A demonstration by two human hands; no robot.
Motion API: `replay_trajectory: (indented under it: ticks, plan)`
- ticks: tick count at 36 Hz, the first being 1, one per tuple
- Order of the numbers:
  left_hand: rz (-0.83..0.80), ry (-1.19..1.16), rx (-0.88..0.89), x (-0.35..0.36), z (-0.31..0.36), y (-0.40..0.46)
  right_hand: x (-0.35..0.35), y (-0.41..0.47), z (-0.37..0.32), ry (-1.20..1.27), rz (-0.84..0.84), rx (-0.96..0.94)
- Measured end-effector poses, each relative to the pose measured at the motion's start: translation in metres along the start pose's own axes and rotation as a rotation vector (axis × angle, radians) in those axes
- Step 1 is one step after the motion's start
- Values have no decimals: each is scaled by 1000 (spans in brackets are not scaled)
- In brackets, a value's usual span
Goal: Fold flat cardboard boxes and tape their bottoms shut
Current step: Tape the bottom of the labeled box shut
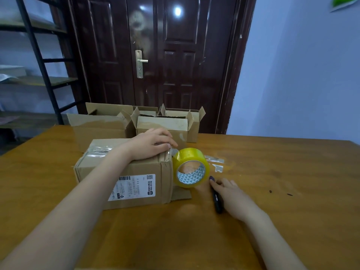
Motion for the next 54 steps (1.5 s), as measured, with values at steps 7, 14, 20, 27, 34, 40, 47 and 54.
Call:
replay_trajectory:
  ticks: [7, 14, 20, 27, 34, 40, 47, 54]
  plan:
    - [7, 0, -6, 0, -3, 1, -91, -10, -7, 411, 715, -39]
    - [24, 4, -12, 0, -7, 3, -101, 12, -97, 195, 535, -267]
    - [27, 6, -8, -1, -8, 3, -78, 30, -107, 107, 369, -165]
    - [17, 27, -6, 0, -9, 4, -79, 37, -93, 160, 448, -91]
    - [13, 33, -4, 0, -8, 4, -78, 43, -93, 203, 504, -16]
    - [19, 17, -3, -1, -7, 2, -74, 48, -83, 231, 532, -31]
    - [20, 2, -8, -2, -6, 1, -68, 45, -38, 454, 622, -22]
    - [15, -12, -8, 0, -6, 0, -80, 22, 29, 627, 810, 135]
Point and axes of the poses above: each hand's wrist, its own y-axis towards the middle knuckle, its own x-axis out of the palm, z = x × y, the point moved 8 cm from there along y, towards the middle knuckle, and after that the axes turned 6 degrees about -z, right-handed, at the moved point
